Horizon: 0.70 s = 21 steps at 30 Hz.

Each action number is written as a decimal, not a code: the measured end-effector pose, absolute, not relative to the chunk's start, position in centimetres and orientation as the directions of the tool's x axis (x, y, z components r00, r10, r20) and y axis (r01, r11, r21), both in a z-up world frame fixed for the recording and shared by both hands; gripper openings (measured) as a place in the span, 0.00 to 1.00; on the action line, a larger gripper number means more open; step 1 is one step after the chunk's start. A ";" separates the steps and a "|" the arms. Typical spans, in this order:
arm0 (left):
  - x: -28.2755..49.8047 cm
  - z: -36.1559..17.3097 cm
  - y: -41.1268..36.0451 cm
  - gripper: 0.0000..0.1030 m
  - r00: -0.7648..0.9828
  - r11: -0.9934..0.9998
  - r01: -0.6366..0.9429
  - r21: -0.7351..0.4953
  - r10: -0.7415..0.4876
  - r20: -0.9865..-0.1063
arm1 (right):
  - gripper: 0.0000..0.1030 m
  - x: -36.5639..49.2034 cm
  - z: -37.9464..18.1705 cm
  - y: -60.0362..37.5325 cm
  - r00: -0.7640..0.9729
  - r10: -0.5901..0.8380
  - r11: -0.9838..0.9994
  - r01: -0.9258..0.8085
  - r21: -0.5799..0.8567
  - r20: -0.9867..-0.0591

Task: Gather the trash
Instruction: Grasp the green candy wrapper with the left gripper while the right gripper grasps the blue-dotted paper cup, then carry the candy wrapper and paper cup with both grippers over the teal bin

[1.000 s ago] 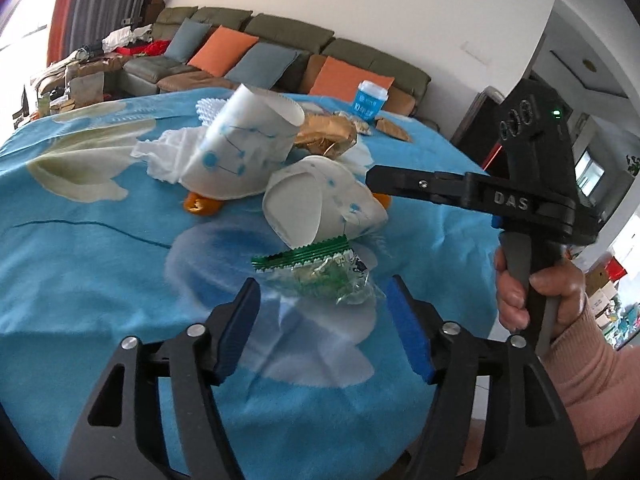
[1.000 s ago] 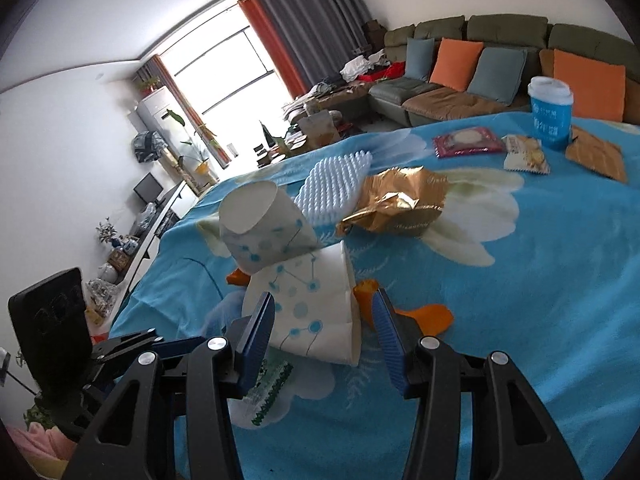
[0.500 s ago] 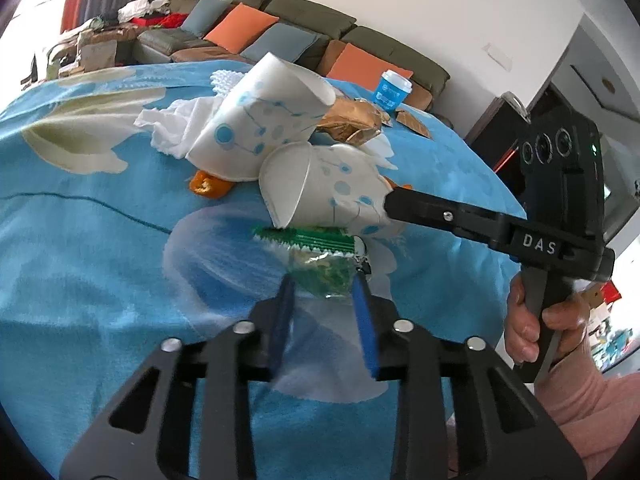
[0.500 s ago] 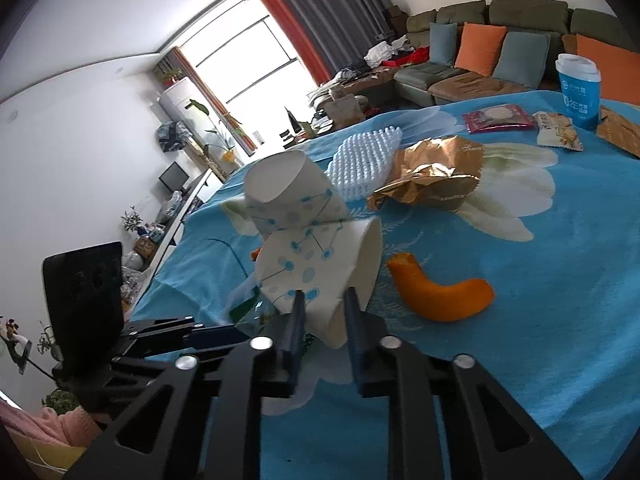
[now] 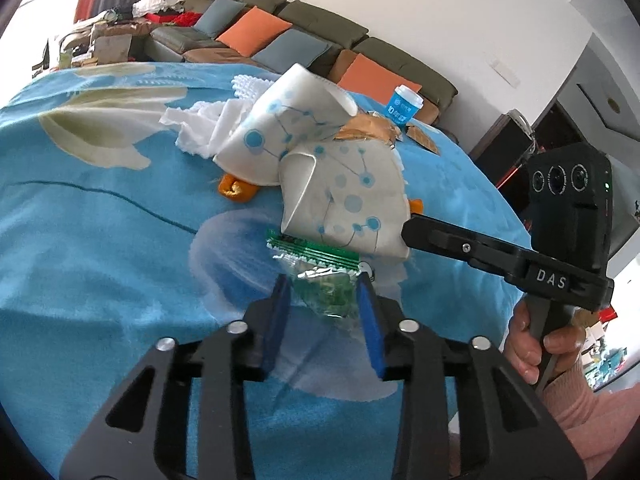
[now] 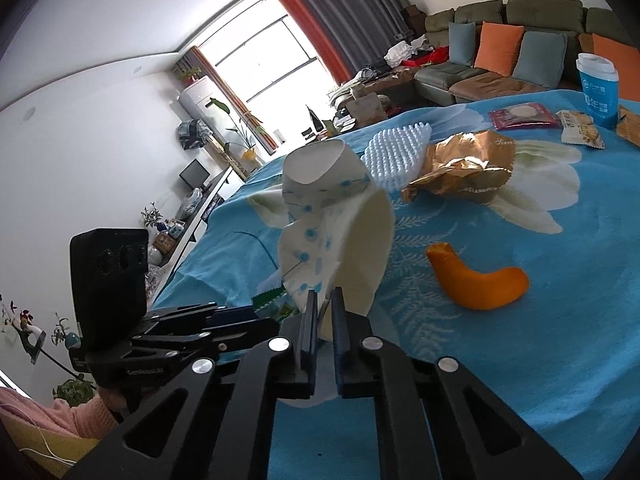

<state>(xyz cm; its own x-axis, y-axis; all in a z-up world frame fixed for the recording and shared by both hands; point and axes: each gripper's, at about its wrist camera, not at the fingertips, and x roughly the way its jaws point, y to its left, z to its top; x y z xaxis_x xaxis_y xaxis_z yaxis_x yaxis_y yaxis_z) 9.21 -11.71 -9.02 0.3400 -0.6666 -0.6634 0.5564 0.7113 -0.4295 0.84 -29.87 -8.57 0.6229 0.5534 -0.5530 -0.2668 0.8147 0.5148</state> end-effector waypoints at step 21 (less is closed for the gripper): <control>6.0 -6.5 -4.9 0.20 0.463 0.751 0.531 -0.393 -0.645 -0.608 | 0.02 0.0 -7.1 -26.8 0.616 0.602 0.787 -0.350 0.509 -0.507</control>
